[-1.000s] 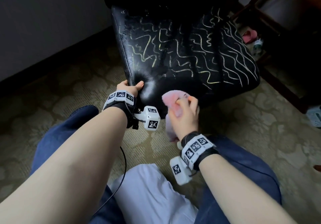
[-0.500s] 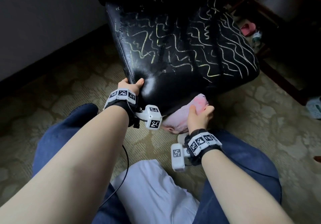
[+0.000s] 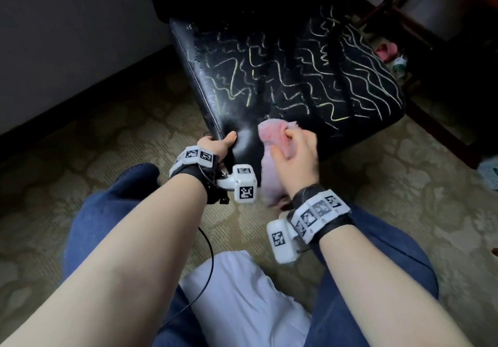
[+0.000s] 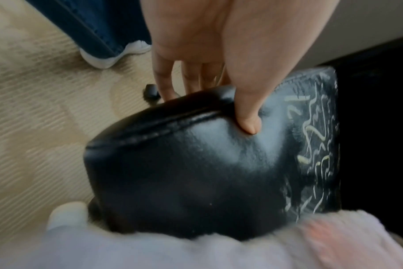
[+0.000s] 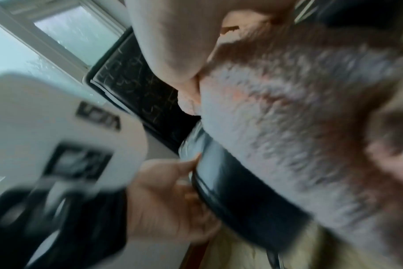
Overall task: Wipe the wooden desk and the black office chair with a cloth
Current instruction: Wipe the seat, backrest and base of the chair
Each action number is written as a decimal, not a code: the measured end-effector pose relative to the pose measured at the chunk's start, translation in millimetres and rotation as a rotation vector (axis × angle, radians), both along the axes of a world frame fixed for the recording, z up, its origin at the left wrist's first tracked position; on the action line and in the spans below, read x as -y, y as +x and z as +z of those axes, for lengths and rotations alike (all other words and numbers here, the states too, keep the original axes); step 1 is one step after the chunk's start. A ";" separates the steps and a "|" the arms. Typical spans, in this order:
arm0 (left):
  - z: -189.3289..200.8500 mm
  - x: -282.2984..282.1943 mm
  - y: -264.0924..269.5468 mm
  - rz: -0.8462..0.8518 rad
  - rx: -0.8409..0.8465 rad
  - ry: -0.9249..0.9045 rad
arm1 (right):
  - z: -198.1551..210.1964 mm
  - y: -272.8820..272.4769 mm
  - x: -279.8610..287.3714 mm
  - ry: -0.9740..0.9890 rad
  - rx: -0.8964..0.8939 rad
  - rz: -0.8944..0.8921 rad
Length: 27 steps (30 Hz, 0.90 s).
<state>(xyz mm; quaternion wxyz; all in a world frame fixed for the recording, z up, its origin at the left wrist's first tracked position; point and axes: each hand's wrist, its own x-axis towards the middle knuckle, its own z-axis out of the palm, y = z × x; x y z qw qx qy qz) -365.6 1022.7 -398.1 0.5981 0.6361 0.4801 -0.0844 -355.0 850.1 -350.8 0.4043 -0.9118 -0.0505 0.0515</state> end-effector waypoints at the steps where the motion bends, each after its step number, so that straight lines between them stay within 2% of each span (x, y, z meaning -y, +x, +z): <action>1: -1.3 4.5 -0.4 0.001 0.004 -0.018 | 5.5 12.4 3.5 -0.027 0.025 -0.022; 6: 0.1 15.5 0.3 -0.021 0.032 -0.128 | 22.6 63.6 2.0 -0.270 0.091 -0.042; 10: -17.1 14.3 2.9 -0.003 0.068 -0.253 | 10.9 63.1 -16.7 -0.530 0.053 0.080; 14: -28.1 10.6 6.1 -0.025 0.075 -0.324 | 7.8 51.4 0.0 -0.478 0.104 0.286; 16: -26.2 10.2 4.2 -0.043 0.066 -0.363 | 13.5 55.9 9.9 -0.513 0.086 0.345; 18: -19.3 11.6 3.1 -0.034 0.068 -0.395 | 15.0 69.3 17.5 -0.541 0.049 0.234; 20: -15.9 13.8 2.5 -0.038 0.067 -0.386 | 14.9 81.9 20.1 -0.482 -0.015 0.018; 22: -30.1 14.1 4.8 -0.016 0.065 -0.384 | 15.1 81.5 13.5 -0.481 -0.029 -0.052; 25: -61.5 13.3 9.3 -0.021 0.019 -0.400 | 15.9 59.1 1.3 -0.518 0.026 0.119; 27: -60.6 13.2 9.6 -0.018 0.018 -0.406 | 15.8 41.8 0.1 -0.446 0.015 0.261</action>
